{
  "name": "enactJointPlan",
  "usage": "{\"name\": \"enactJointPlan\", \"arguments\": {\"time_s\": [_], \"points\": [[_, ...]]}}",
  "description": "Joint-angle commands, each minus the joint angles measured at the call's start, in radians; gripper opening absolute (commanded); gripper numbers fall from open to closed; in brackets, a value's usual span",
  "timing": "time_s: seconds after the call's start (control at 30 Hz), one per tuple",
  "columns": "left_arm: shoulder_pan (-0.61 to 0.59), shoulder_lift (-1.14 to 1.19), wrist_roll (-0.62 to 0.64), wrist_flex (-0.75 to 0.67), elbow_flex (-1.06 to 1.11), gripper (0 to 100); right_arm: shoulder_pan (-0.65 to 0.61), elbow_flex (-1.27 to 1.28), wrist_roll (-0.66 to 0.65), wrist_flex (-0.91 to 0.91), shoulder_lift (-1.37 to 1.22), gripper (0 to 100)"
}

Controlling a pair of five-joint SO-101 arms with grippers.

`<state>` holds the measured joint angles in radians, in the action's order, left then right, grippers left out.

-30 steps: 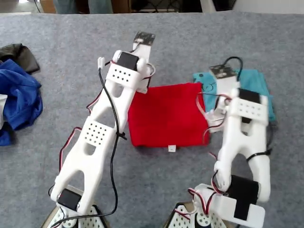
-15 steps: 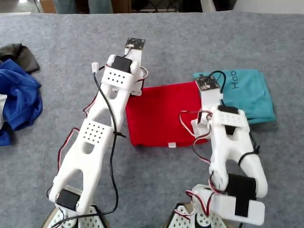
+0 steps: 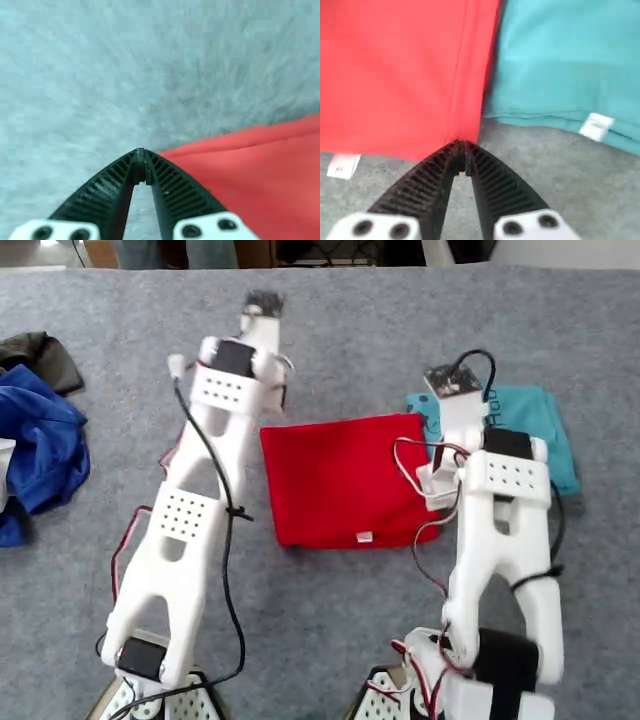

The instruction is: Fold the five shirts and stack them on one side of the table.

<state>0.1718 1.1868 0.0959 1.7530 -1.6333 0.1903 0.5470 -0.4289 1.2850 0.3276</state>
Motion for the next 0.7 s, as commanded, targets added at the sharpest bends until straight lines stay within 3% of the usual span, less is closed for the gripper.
{"name": "enactJointPlan", "arguments": {"time_s": [0.0, 0.23, 0.67], "points": [[-0.054, -0.135, -0.031, 0.006, 0.024, 3, 0.012, -0.022, 0.005, 0.061, 0.073, 1.5], [-0.101, -0.333, -0.048, 0.009, 0.331, 3, 0.018, 0.162, 0.074, 0.038, 0.142, 1.5], [-0.173, -0.635, -0.104, 0.009, 0.822, 3, 0.012, 0.295, 0.066, 0.038, 0.384, 4.3]]}}
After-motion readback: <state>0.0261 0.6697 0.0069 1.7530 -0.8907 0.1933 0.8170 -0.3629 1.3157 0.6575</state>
